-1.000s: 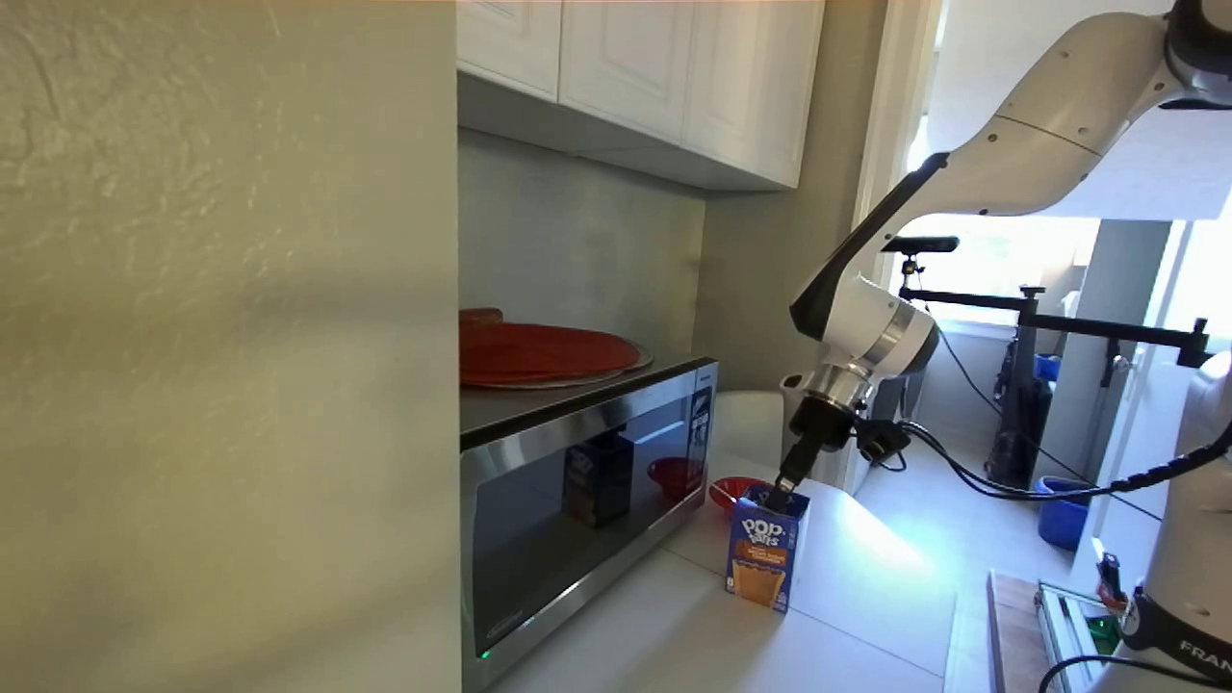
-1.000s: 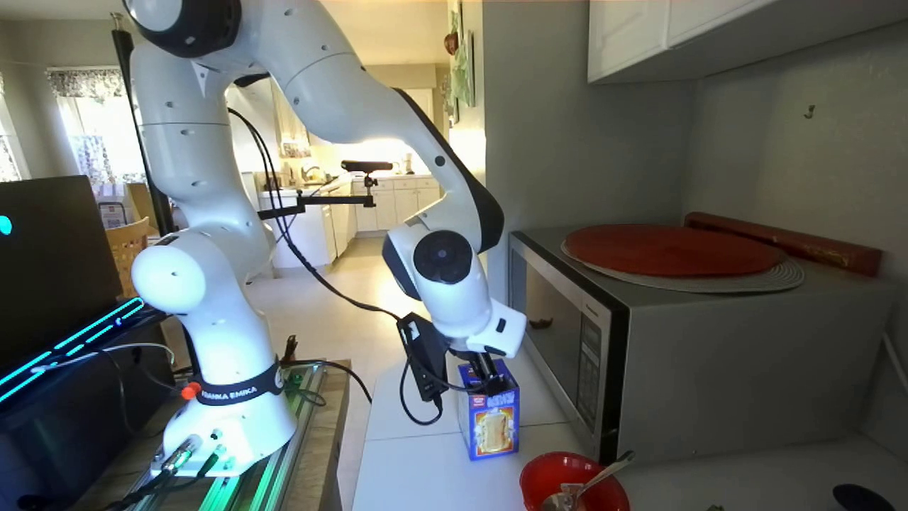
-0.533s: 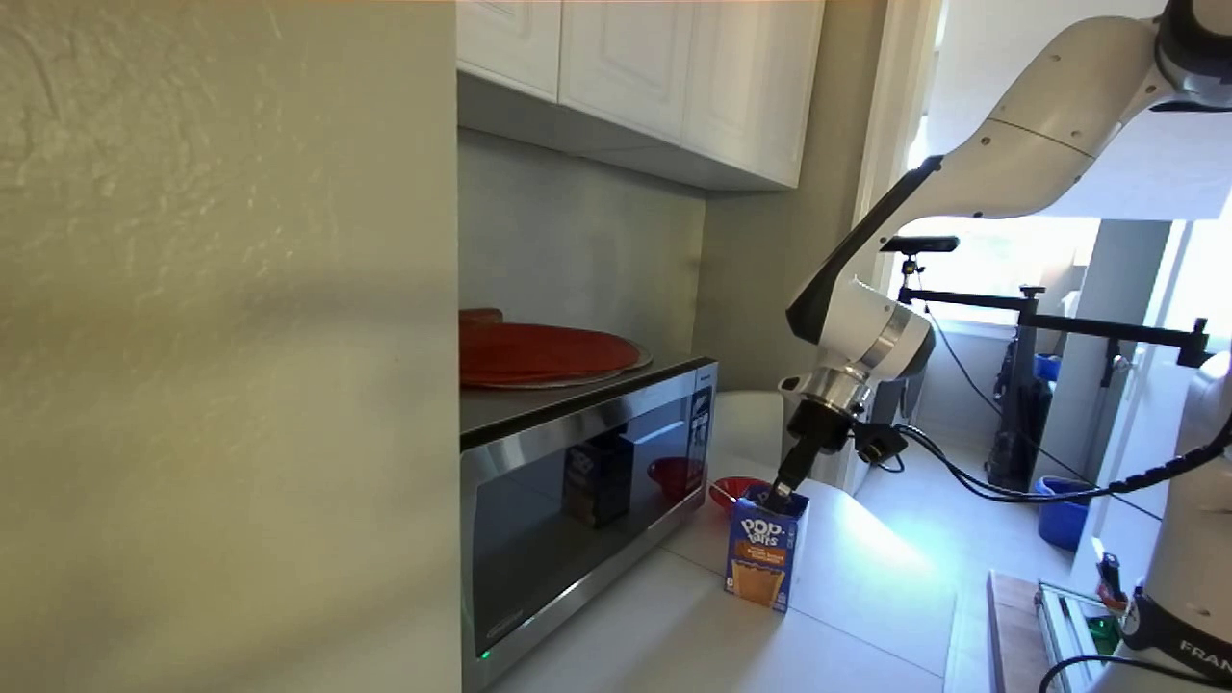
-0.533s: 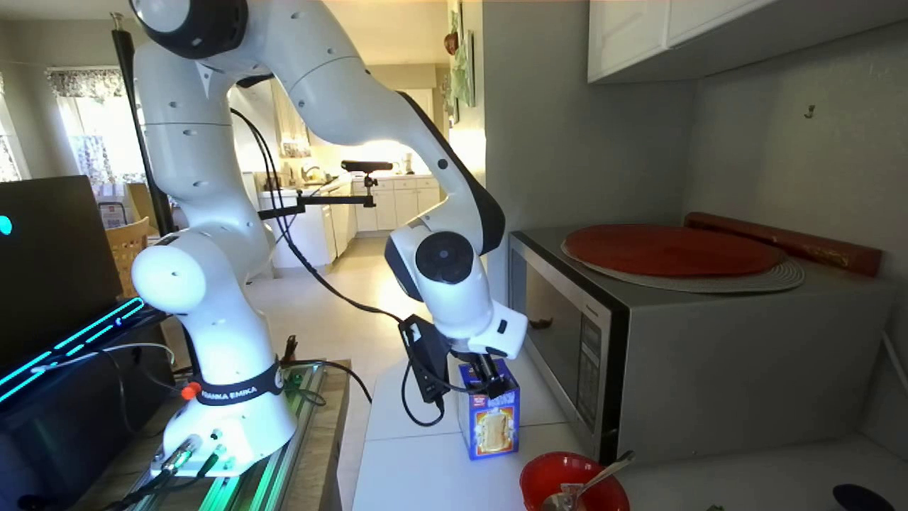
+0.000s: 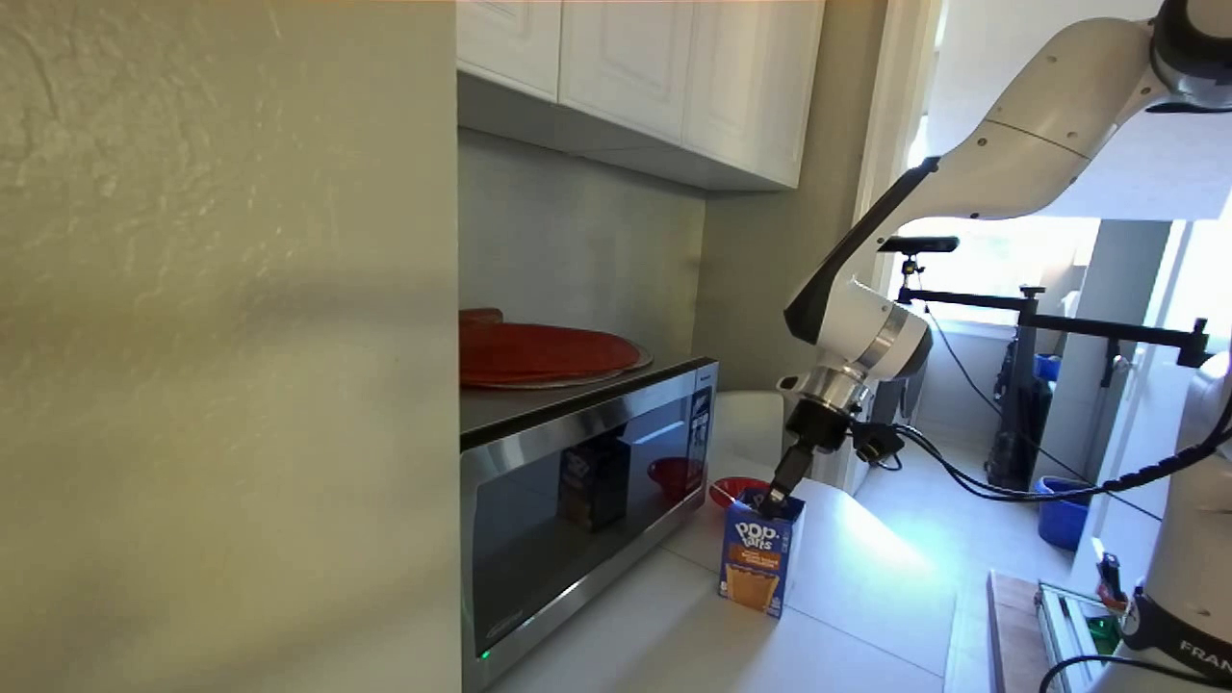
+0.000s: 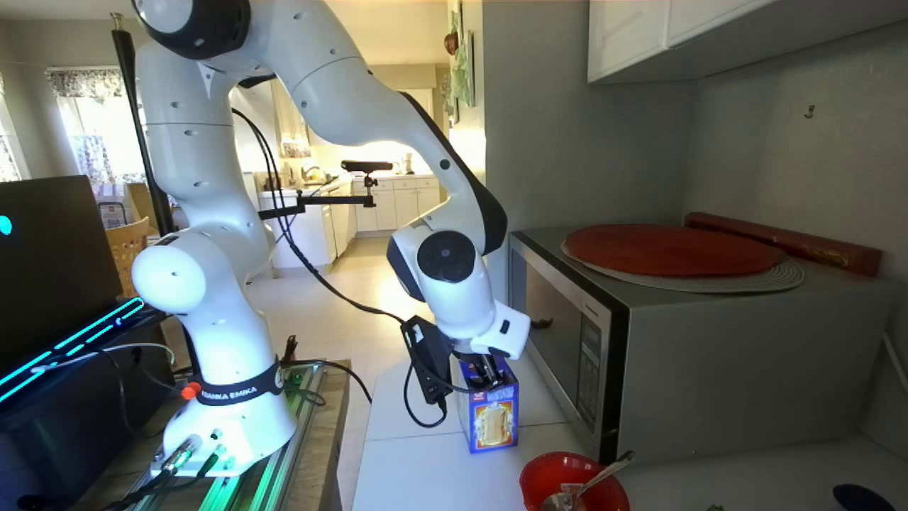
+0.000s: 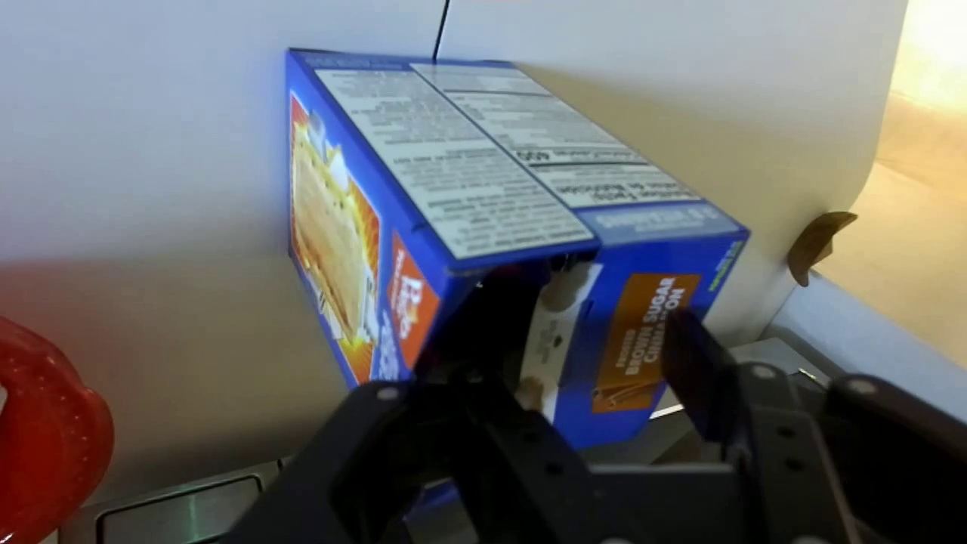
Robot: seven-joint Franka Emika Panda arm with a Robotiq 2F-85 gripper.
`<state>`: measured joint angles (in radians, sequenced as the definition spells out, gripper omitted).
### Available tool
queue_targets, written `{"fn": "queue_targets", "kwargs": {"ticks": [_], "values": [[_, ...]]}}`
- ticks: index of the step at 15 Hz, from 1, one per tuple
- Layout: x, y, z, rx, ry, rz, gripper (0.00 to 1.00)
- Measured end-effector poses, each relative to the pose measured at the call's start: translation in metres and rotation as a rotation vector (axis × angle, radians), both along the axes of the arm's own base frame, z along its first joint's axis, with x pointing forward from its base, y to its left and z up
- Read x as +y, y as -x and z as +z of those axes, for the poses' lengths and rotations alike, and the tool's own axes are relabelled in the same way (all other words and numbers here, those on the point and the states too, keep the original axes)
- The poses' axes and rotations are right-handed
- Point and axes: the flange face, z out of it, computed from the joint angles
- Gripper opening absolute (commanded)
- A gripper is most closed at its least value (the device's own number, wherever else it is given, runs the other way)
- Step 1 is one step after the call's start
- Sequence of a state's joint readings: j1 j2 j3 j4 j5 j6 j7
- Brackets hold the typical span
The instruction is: Open the blue box.
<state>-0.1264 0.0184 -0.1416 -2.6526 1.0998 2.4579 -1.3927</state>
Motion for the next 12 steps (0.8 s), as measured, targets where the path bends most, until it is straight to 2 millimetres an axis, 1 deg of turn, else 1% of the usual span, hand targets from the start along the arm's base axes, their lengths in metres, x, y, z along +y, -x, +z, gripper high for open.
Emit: {"fn": "queue_targets", "kwargs": {"ticks": [2, 6, 9, 12], "values": [[0.0003, -0.0002, 0.0001, 0.0, 0.0, 0.001, 1.0], [0.0, -0.0007, 0.0006, -0.004, 0.008, 0.001, 1.0], [-0.003, -0.0023, 0.0027, -0.017, 0.053, -0.005, 1.0], [0.0, -0.0009, 0.0035, -0.029, 0.1, 0.004, 0.98]]}}
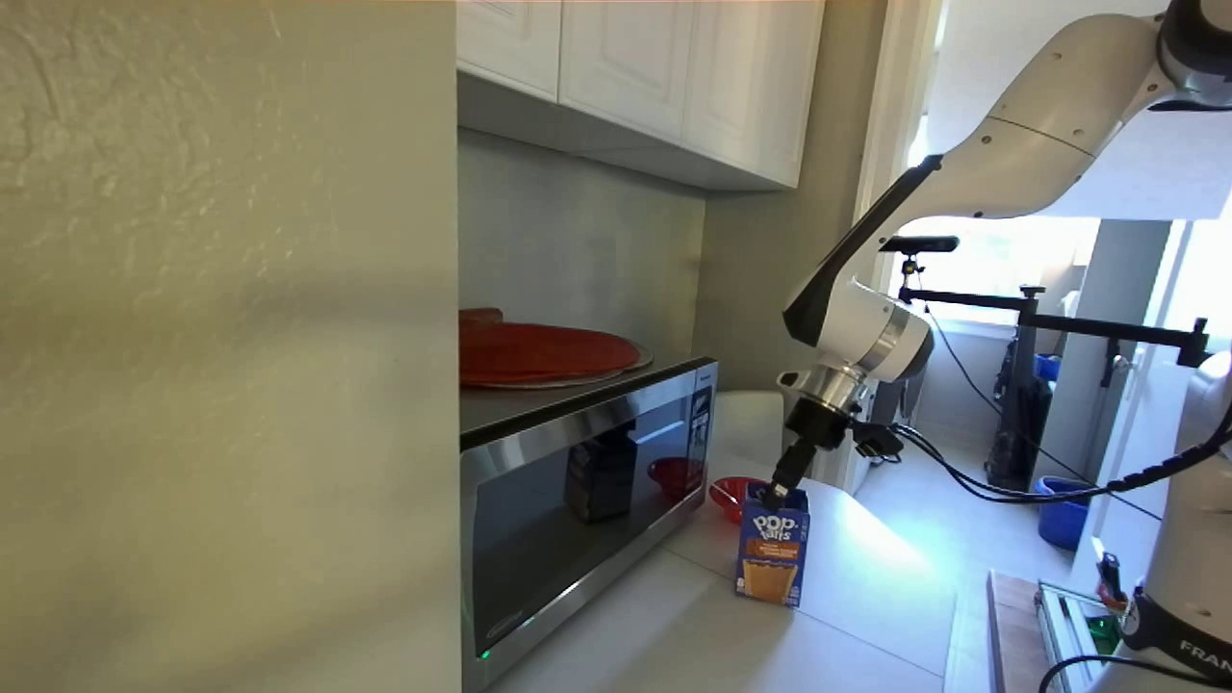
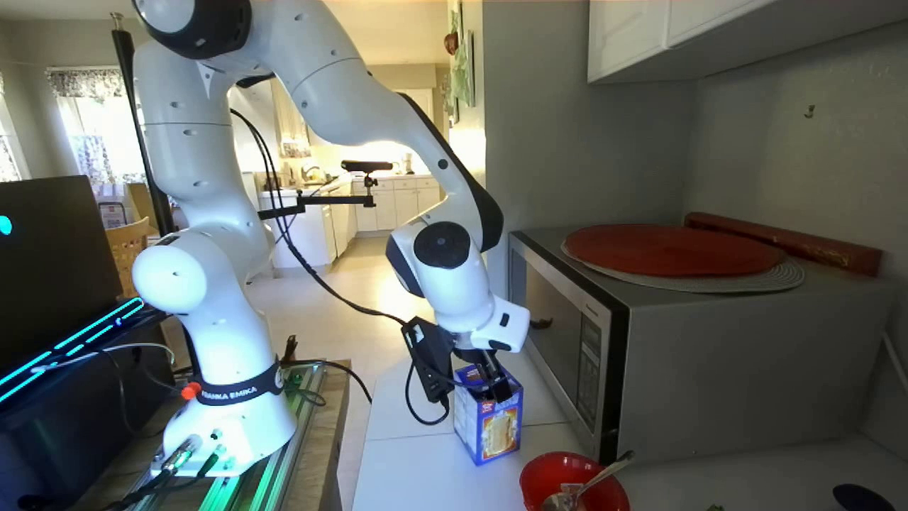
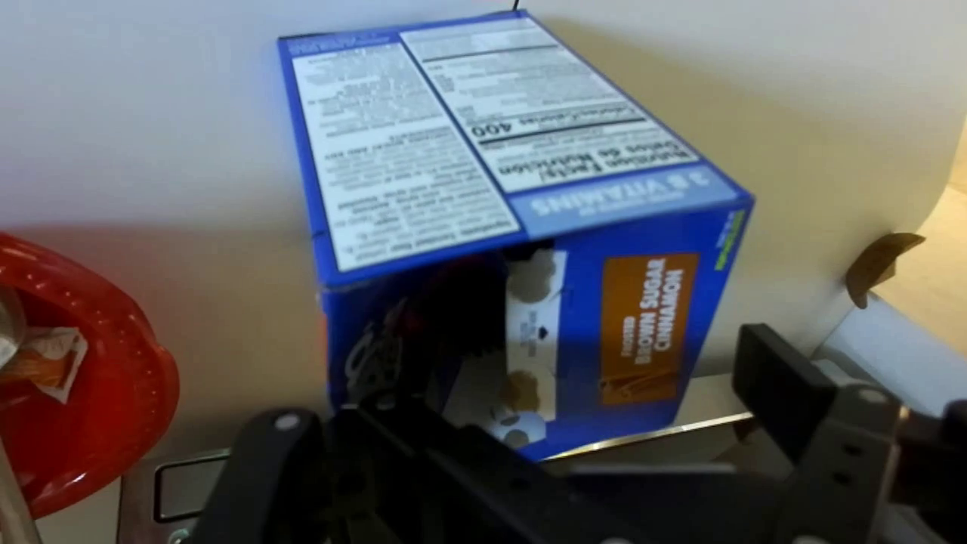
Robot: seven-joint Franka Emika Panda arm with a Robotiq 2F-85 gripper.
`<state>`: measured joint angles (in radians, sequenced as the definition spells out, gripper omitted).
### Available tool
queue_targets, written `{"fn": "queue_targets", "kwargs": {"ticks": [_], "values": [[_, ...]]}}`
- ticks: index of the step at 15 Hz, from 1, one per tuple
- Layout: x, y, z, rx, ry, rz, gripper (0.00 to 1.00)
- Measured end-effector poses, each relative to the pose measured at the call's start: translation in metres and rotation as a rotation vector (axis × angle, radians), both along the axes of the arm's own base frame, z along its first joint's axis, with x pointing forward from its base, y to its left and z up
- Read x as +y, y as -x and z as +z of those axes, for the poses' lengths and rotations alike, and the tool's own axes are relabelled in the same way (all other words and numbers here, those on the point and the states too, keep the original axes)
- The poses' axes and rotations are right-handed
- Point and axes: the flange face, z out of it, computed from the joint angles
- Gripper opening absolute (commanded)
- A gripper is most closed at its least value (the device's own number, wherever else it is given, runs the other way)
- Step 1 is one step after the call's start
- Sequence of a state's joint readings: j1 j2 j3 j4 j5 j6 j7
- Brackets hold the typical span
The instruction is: Open the blue box.
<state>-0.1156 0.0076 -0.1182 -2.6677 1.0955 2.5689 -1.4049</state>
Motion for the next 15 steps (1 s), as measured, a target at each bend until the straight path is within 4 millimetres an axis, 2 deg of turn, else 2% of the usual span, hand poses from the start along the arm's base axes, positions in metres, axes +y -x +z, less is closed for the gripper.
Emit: {"fn": "queue_targets", "kwargs": {"ticks": [2, 3, 4, 5, 6, 11, 15], "values": [[0.004, 0.003, -0.003, 0.001, 0.036, 0.01, 0.98], [0.007, 0.006, -0.005, 0.002, 0.056, 0.017, 0.95], [0.008, 0.007, -0.006, -0.002, 0.079, 0.026, 0.88], [0.01, 0.009, -0.006, -0.005, 0.099, 0.034, 0.69], [0.011, 0.01, -0.006, -0.012, 0.123, 0.042, 0.6], [0.016, 0.013, 0.001, -0.039, 0.167, 0.066, 0.27], [0.019, 0.013, 0.007, -0.055, 0.168, 0.074, 0.05]]}}
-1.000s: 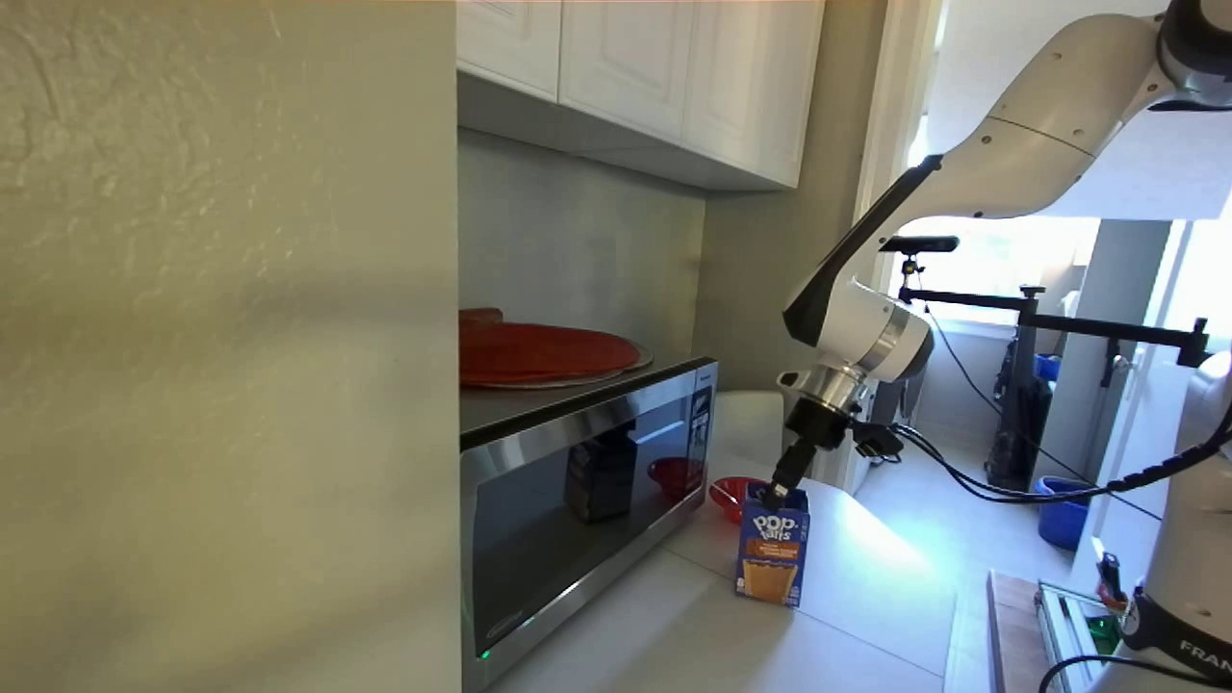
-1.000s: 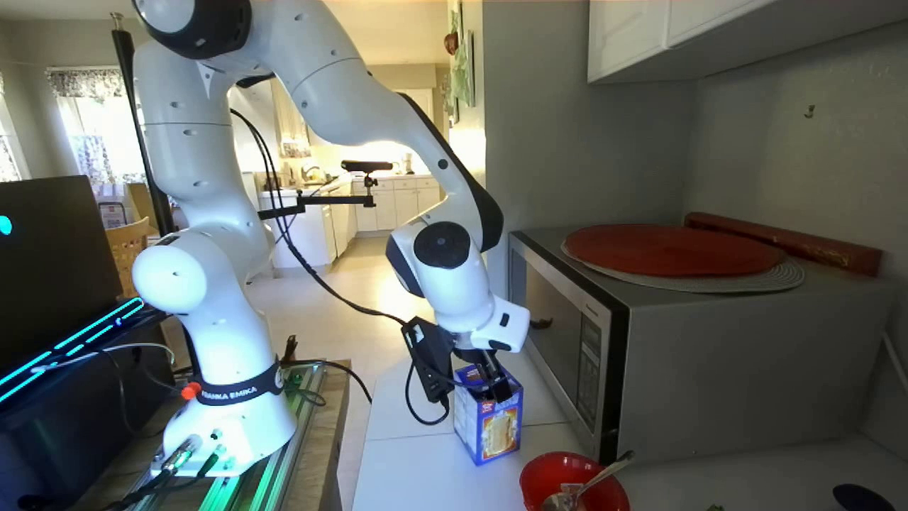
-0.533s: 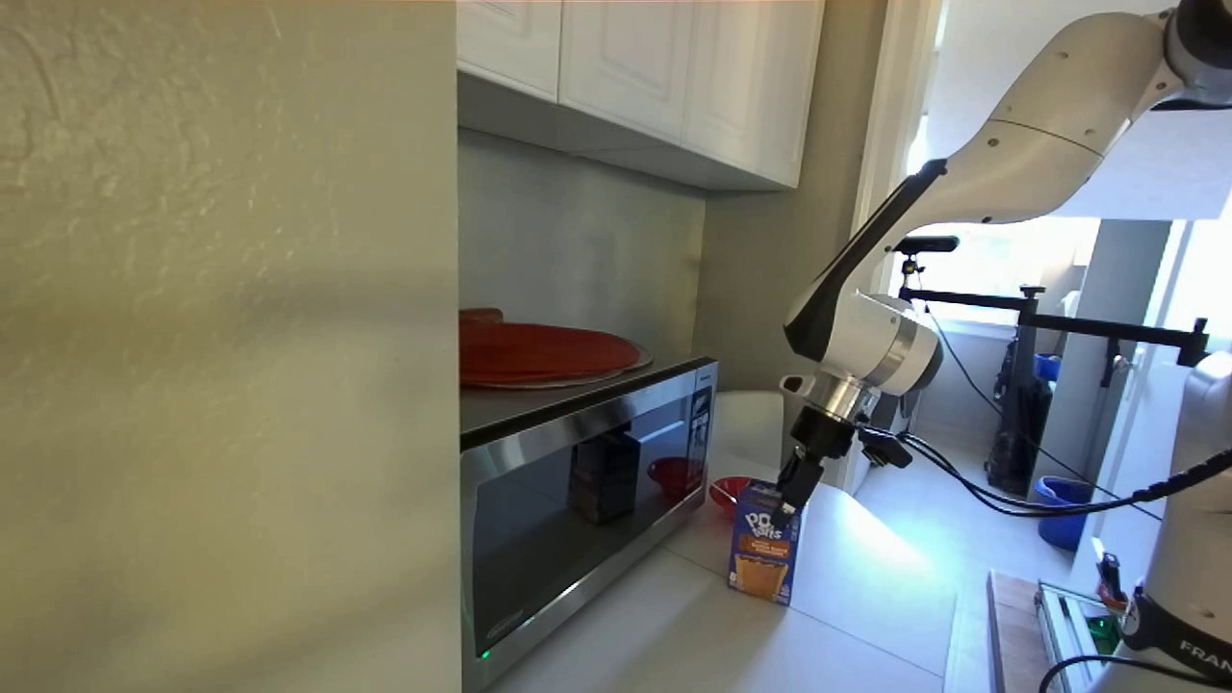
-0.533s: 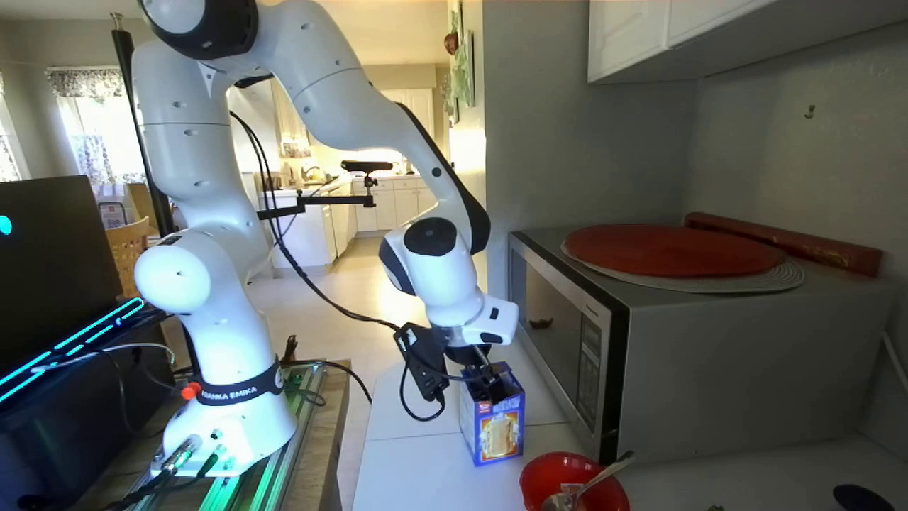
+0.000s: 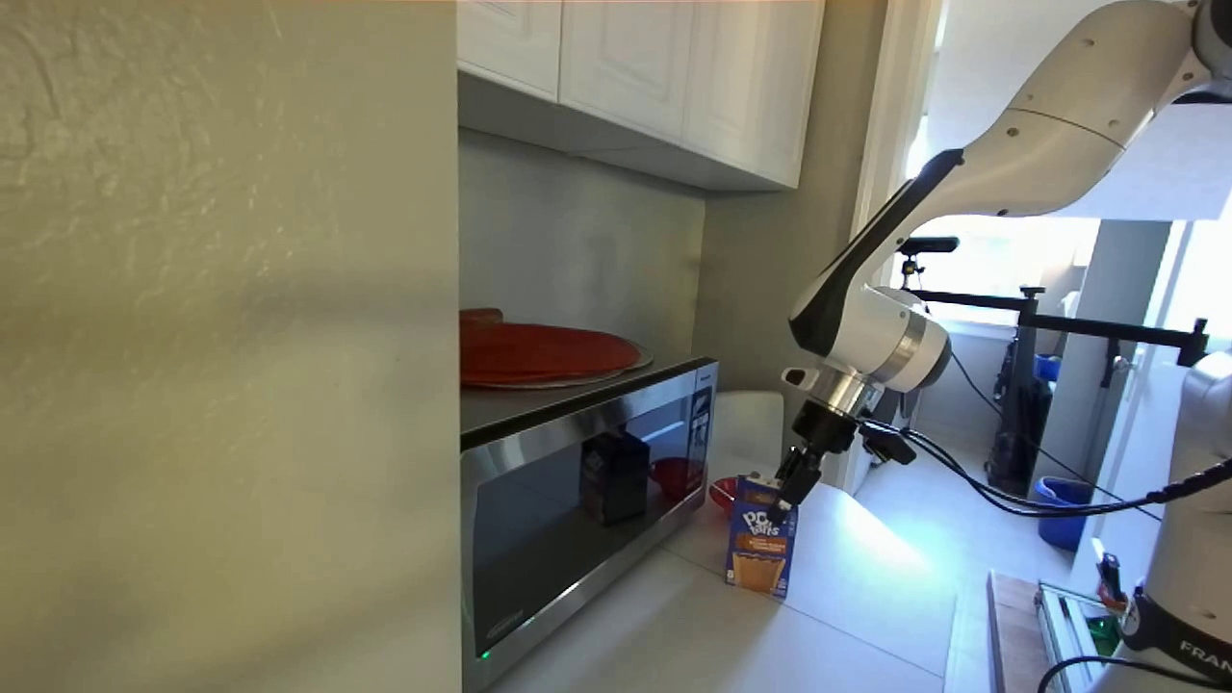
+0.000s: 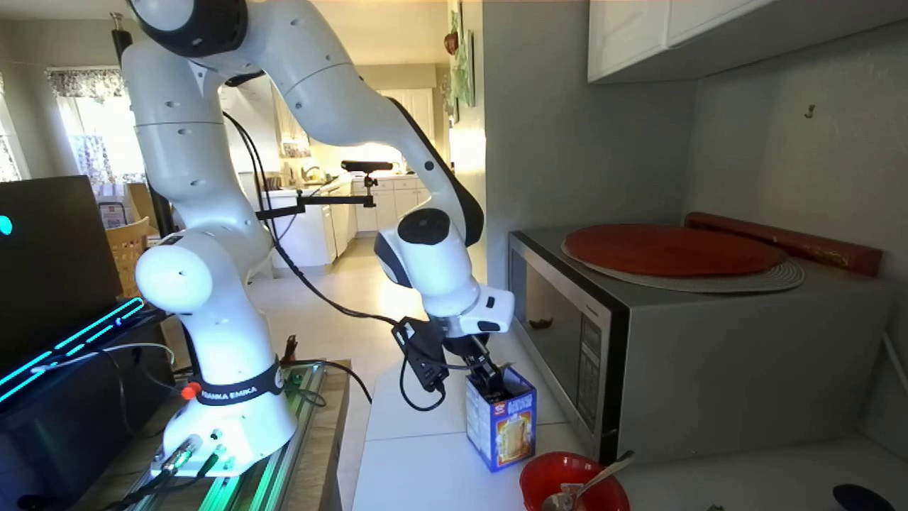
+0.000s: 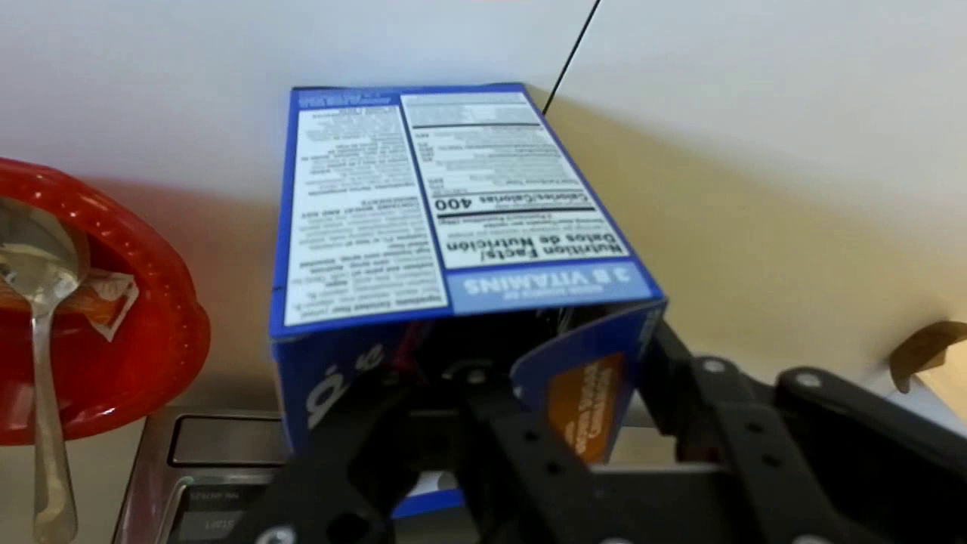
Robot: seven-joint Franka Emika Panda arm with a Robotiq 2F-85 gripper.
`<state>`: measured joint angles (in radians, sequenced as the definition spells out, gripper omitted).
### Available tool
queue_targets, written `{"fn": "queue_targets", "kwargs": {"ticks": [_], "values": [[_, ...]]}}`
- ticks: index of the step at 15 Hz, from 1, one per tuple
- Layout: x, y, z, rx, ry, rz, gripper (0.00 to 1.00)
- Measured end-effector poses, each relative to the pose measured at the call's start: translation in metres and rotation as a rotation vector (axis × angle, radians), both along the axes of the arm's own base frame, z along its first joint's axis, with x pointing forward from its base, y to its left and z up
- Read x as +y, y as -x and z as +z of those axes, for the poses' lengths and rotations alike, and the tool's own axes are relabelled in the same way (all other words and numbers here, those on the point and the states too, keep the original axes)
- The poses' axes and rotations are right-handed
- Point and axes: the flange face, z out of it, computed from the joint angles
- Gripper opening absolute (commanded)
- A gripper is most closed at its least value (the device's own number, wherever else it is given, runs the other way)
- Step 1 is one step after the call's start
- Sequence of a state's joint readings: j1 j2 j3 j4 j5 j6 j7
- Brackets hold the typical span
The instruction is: Open the blue box.
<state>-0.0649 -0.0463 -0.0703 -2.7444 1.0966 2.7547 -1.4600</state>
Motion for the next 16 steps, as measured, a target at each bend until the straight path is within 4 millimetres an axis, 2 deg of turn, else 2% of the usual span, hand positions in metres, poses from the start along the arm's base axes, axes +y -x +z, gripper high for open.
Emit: {"fn": "queue_targets", "kwargs": {"ticks": [3, 5, 7, 12, 16], "values": [[0.002, -0.002, 0.002, -0.005, -0.006, 0.015, 0.06], [0.003, -0.002, 0.003, -0.015, -0.005, 0.036, 0.0], [0.003, -0.003, 0.009, -0.04, -0.003, 0.068, 0.0], [-0.005, -0.006, 0.041, -0.177, 0.024, 0.187, 0.01], [-0.021, -0.002, 0.058, -0.322, 0.08, 0.306, 0.01]]}}
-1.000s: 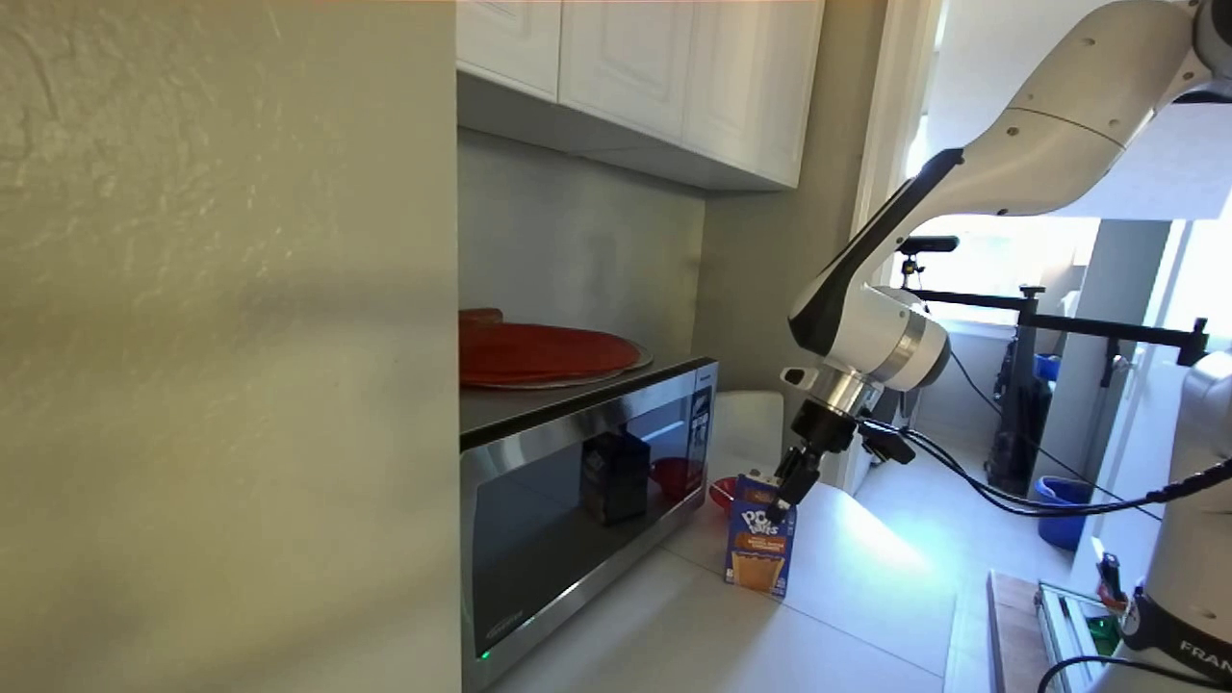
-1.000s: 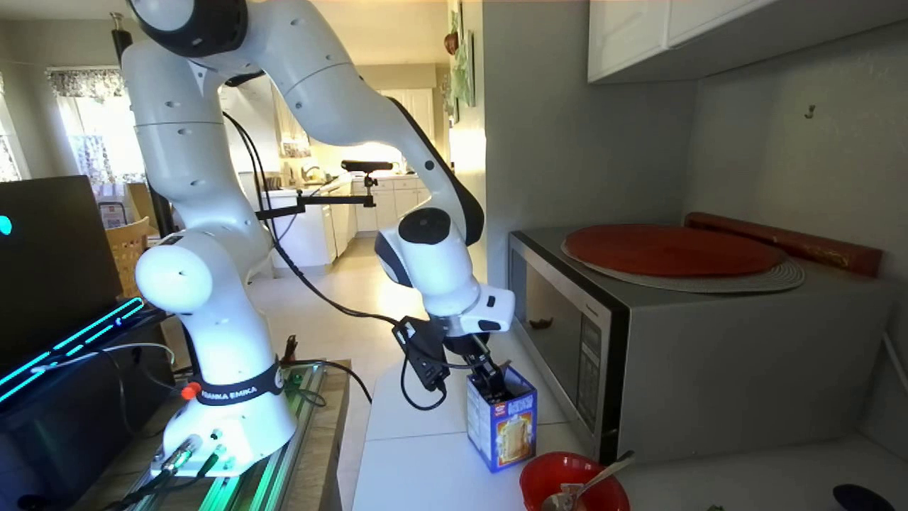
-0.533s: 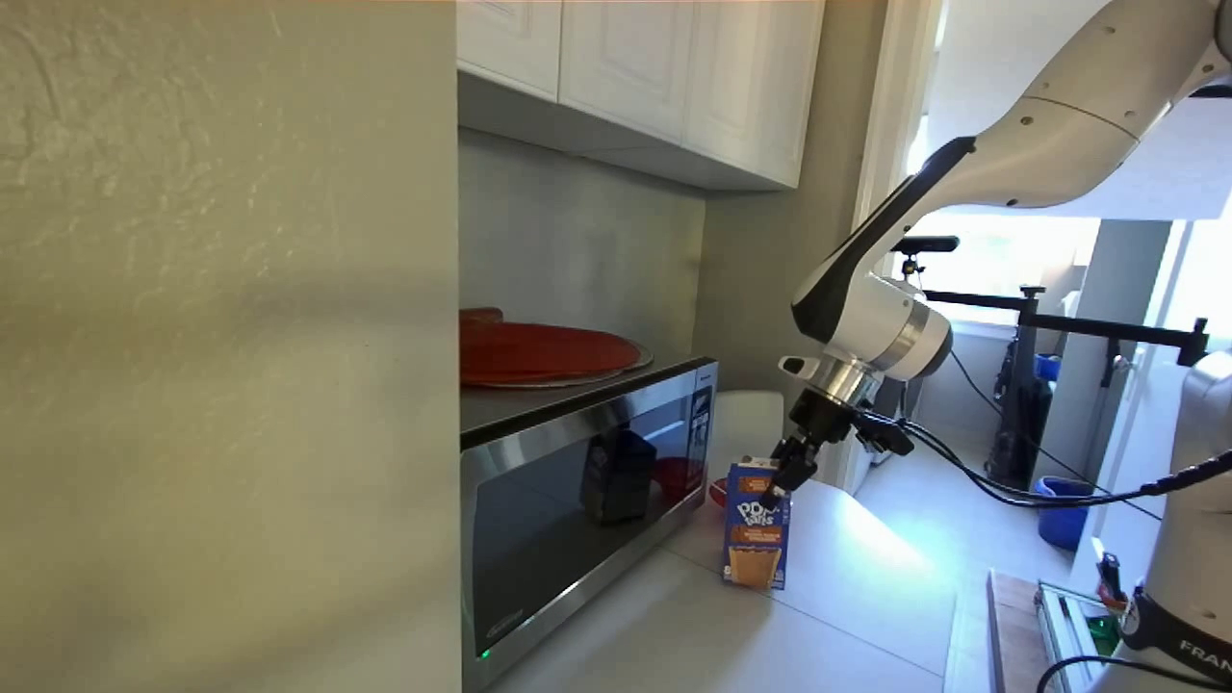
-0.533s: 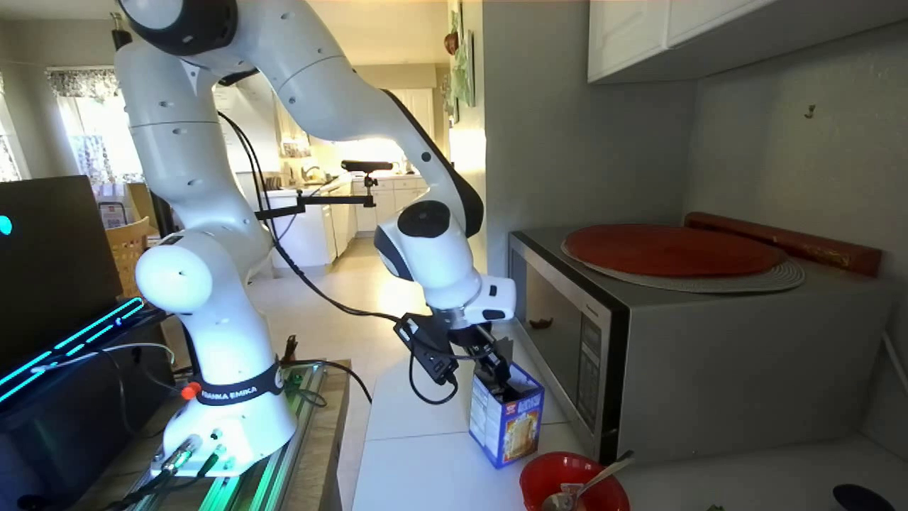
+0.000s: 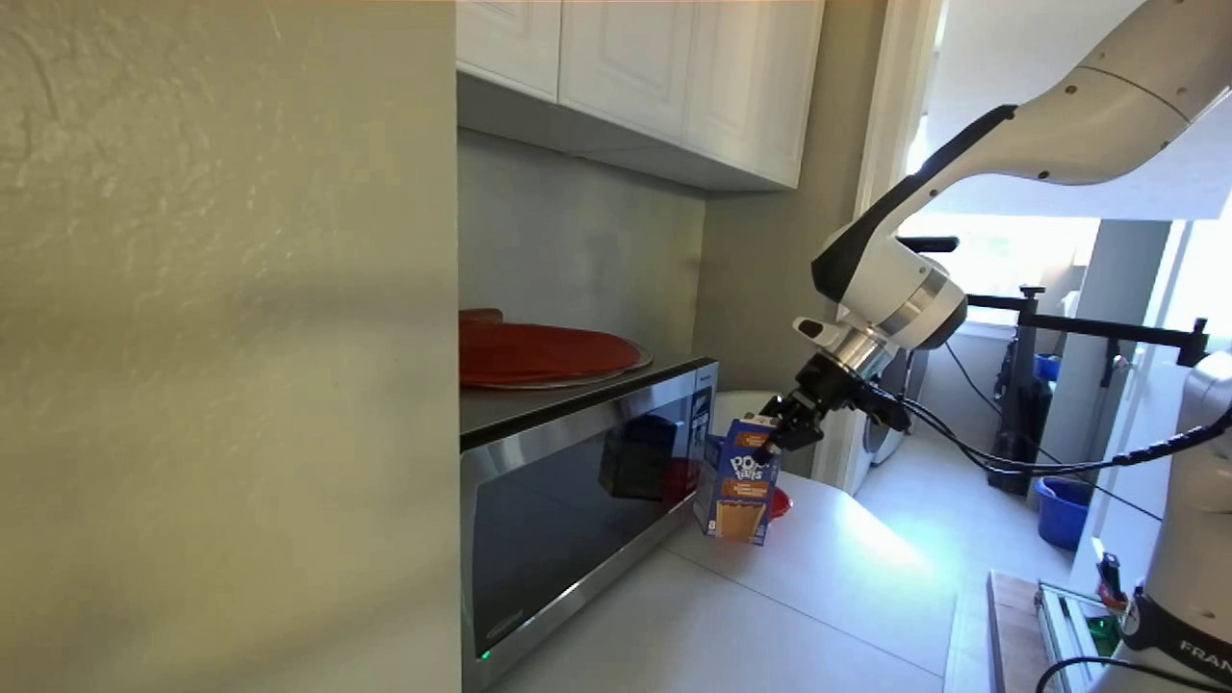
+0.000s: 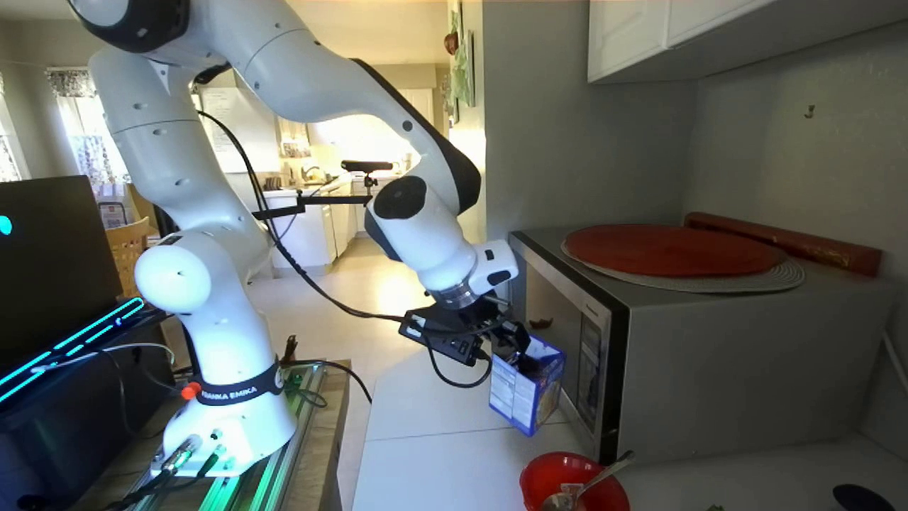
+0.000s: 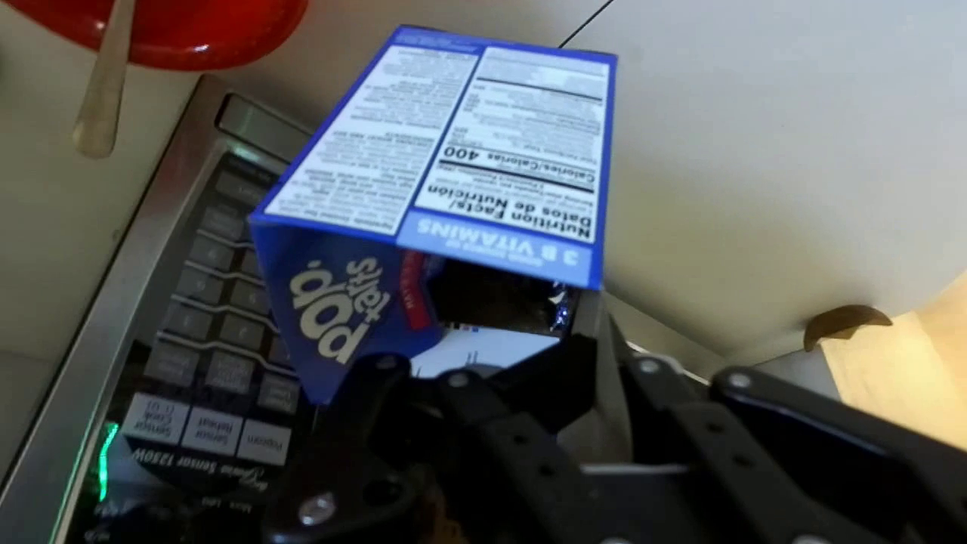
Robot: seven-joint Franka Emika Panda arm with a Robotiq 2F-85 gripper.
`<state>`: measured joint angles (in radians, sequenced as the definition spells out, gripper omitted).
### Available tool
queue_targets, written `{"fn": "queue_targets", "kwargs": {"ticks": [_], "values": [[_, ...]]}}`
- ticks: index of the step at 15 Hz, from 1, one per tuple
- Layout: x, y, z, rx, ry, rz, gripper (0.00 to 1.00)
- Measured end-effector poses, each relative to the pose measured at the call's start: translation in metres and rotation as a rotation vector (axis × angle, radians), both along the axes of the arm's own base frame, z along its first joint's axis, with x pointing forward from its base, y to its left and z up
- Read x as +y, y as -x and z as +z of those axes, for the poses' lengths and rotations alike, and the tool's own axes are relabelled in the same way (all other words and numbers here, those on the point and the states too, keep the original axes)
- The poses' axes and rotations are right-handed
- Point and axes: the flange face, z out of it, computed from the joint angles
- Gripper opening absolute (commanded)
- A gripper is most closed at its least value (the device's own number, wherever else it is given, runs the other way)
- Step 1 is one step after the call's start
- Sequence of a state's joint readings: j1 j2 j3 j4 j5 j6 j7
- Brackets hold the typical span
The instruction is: Open the blue box.
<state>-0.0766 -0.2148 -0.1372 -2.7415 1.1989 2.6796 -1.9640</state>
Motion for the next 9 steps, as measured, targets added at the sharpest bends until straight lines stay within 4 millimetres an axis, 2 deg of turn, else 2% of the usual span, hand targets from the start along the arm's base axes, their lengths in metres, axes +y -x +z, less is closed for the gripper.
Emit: {"fn": "queue_targets", "kwargs": {"ticks": [4, 9], "values": [[-0.023, 0.01, -0.001, -0.113, 0.05, 0.125, 0.01], [-0.054, 0.032, -0.026, -0.196, 0.092, 0.287, 0.01]]}}
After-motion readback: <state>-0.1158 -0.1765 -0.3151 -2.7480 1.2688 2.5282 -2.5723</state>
